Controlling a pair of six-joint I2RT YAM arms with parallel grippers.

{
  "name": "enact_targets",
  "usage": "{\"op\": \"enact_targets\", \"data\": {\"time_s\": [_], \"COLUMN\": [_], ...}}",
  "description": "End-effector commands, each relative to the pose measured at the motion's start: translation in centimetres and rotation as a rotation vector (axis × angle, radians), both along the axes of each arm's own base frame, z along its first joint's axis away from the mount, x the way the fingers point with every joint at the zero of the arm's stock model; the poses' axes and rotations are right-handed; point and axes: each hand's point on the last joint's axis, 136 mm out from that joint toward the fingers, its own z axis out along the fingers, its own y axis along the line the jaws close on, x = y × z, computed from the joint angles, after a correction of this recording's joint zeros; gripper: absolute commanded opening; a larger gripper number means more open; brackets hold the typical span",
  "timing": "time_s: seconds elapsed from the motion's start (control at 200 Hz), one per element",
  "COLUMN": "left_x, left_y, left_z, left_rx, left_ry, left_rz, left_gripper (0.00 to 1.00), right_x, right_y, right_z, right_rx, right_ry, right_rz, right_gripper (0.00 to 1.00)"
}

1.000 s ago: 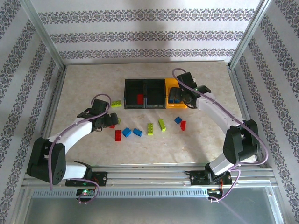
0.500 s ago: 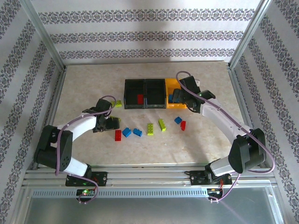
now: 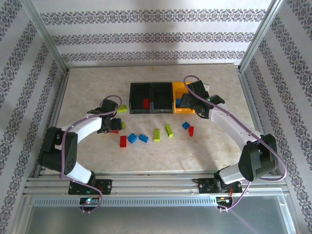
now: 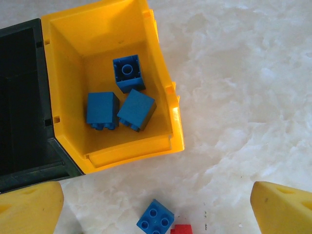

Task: Sort the legos into containers by color

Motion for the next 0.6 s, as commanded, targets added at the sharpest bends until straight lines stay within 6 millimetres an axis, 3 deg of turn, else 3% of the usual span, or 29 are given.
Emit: {"op": "enact_targets", "data": {"time_s": [0.0,0.38,0.47,0.595], "left_x": [-0.6,-1.0,-0.8,-0.8], "left_y": [1.8,3.4,3.0,2.4], "left_z": [-0.2,1.2,1.8,2.3], "left_rx": [0.054,0.025,0.002,-0.025], "left_ry": [0.027,-0.03,-0.049,-0.053], "left_rz": [0.055,0.155,0.142,0.105], "left_gripper": [0.8,0.76,0.79,0.92], "right_x": [-0.4,-0.3,-0.3,-0.3], "right_y": [-0.3,-0.1,0.0,0.1], "right_z": [0.1,-0.5,-0.7,-0.6], "right_rx": [-0.018,-0.011,-0.009,-0.005], "right_ry": [-0.004,0.015,0.02,0.018], "right_rz": [-0.019,-0.019,-0.019,-0.018], "right_gripper": [0.98,0.98,0.98,0.98]}}
